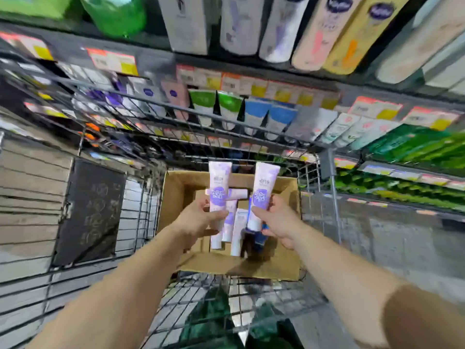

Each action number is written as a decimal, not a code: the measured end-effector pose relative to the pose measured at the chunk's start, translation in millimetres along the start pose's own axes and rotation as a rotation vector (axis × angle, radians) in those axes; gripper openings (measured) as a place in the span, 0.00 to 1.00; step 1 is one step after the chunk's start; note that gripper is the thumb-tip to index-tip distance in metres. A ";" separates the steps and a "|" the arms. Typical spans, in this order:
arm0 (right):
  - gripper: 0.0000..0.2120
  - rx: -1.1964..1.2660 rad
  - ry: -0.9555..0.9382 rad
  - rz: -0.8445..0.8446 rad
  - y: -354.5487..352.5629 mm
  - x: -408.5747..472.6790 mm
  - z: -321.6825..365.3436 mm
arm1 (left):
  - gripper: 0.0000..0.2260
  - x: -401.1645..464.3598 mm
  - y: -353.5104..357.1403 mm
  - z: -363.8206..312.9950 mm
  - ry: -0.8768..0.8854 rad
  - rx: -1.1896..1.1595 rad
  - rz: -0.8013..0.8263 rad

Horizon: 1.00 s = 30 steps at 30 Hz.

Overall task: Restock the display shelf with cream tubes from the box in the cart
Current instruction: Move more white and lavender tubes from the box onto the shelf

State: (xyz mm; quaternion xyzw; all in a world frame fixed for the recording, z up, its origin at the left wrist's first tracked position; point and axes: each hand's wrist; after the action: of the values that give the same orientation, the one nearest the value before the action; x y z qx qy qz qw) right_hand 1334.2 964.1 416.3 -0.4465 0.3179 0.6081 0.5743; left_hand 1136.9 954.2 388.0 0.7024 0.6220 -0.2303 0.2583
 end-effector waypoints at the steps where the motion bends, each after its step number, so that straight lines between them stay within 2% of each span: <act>1: 0.10 0.017 -0.018 -0.013 -8.3 -11.1 3.0 | 0.11 -5.8 8.7 -16.2 0.033 0.000 0.019; 5: 0.08 0.068 -0.099 -0.036 -56.6 -55.6 14.6 | 0.16 -24.1 55.7 -79.4 0.160 0.001 0.174; 8: 0.13 0.120 -0.179 -0.067 -106.6 -86.4 16.5 | 0.20 -38.1 106.7 -121.7 0.249 0.032 0.257; 10: 0.14 0.153 -0.235 -0.091 -148.2 -104.6 14.4 | 0.18 -45.7 149.5 -142.6 0.302 0.048 0.314; 13: 0.09 0.221 -0.307 -0.123 -223.1 -134.6 4.6 | 0.18 -59.3 227.6 -167.0 0.354 0.051 0.359; 16: 0.09 0.271 -0.395 -0.181 -308.9 -163.9 -13.7 | 0.14 -74.7 314.4 -182.3 0.401 0.034 0.388; 20: 0.14 0.323 -0.467 -0.227 -425.1 -204.1 -45.9 | 0.22 -99.7 438.1 -198.0 0.434 0.029 0.488; 26: 0.11 0.399 -0.574 -0.313 -548.8 -259.9 -79.7 | 0.13 -136.5 581.4 -232.6 0.633 0.112 0.547; 30: 0.13 0.496 -0.650 -0.305 -601.6 -279.7 -87.2 | 0.15 -141.4 636.8 -260.5 0.712 0.201 0.602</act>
State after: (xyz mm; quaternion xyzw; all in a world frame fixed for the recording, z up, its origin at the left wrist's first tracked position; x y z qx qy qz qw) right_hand 1924.4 852.9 711.3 -0.1221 0.1874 0.5306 0.8176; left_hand 1752.7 957.6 725.8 0.9080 0.4156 0.0505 0.0153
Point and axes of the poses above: each hand's wrist, its own x-axis towards the middle knuckle, its own y-axis out of the palm, z = x × y, and after that the axes turned 12 degrees about y, right-handed
